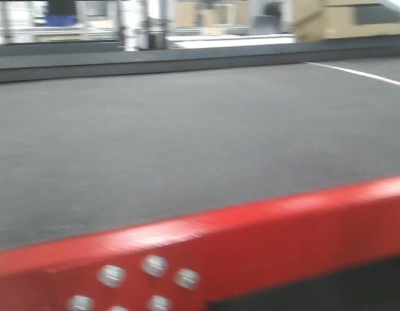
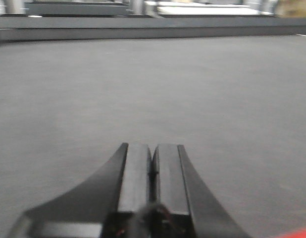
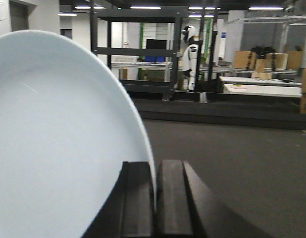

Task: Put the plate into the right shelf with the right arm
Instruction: 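Drive the base to the shelf of blue bins holding the plate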

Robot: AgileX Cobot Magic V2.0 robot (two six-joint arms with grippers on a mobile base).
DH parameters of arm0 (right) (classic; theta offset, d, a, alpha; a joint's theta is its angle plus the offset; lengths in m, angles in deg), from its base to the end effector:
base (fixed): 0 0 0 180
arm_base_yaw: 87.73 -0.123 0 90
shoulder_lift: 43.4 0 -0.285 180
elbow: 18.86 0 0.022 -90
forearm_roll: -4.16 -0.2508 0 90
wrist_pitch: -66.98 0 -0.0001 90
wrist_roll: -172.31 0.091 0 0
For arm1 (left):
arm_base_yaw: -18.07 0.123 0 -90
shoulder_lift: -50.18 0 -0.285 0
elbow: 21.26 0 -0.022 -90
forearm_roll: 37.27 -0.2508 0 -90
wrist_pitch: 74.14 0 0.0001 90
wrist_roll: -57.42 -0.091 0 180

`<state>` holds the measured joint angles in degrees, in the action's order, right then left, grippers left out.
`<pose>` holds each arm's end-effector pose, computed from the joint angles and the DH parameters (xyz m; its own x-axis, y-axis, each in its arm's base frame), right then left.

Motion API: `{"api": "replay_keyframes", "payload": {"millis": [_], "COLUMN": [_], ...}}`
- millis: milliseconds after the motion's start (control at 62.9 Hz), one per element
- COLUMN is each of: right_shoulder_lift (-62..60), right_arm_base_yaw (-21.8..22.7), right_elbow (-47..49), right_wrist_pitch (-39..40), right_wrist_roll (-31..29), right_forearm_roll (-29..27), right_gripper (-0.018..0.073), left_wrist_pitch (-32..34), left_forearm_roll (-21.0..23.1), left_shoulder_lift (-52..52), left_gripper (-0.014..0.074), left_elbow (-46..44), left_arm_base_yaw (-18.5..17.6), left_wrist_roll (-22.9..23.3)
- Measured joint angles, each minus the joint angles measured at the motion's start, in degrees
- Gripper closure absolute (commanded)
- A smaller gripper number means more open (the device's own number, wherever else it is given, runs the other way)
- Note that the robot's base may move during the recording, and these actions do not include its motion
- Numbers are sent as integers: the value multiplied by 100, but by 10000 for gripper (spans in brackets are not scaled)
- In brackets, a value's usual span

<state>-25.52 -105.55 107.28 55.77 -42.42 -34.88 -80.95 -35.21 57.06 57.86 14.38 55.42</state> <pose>0.0433 0.0257 0.3248 0.1294 0.1102 -0.9855 -0.4281 0.9026 0.0447 0.0564 -0.0040 0.1920 -0.0489 0.0024 -0.9988 0.0686 0.9976 -0.0010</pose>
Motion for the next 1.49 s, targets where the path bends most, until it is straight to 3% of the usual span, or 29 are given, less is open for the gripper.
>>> {"api": "replay_keyframes", "payload": {"millis": [1494], "right_shoulder_lift": [0], "right_arm_base_yaw": [0], "right_elbow": [0], "right_wrist_pitch": [44], "right_wrist_roll": [0], "right_forearm_roll": [0], "right_gripper": [504], "left_wrist_pitch": [0], "left_forearm_roll": [0], "left_shoulder_lift": [0], "left_gripper": [643], "left_elbow": [0], "left_arm_base_yaw": [0], "left_wrist_roll": [0]}}
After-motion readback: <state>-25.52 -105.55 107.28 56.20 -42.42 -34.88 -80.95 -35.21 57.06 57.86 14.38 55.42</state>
